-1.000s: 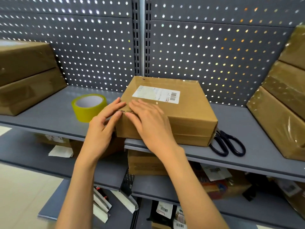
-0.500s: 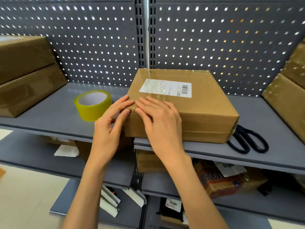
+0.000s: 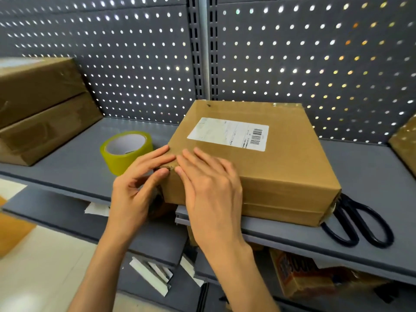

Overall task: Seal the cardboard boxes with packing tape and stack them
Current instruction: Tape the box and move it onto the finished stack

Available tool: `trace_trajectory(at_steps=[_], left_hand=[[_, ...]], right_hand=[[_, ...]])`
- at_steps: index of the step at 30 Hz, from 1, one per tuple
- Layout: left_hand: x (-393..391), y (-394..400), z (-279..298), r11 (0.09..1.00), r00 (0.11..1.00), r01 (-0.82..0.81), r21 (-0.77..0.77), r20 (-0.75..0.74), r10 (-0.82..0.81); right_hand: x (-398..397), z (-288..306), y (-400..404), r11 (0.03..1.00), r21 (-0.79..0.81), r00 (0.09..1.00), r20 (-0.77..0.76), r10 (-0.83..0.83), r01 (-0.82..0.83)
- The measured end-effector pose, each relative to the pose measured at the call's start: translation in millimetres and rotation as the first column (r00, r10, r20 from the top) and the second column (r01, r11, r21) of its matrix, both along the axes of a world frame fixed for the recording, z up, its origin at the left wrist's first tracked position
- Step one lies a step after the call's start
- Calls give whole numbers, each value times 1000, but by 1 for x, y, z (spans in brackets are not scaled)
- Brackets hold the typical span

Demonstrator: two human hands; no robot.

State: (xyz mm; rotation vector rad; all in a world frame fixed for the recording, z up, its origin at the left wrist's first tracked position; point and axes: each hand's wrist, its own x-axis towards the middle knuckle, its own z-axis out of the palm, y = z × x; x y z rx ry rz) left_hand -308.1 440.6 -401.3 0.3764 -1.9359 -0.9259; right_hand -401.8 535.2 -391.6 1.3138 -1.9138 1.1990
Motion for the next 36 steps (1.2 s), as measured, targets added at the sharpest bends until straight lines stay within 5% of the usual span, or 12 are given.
trace_trajectory(at_steps=[11,18,27,36], left_hand=[[2,-7,-1,1000,1000,27,8,6,-27],[6,-21,2,986,986,165,-1,8,-165],[4,-31,-6,963,961,269,33,-76,-266],[4,-38,-8,952,951,306,23,-53,-305]], right_hand=[[1,2,3,1000,17,1000,20,14,-14],[5,8,6,999,-51,982,189,26,-17],[15,9,9,997,73,987,154,-49,38],[27,9,0,991,28,971,198,-134,132]])
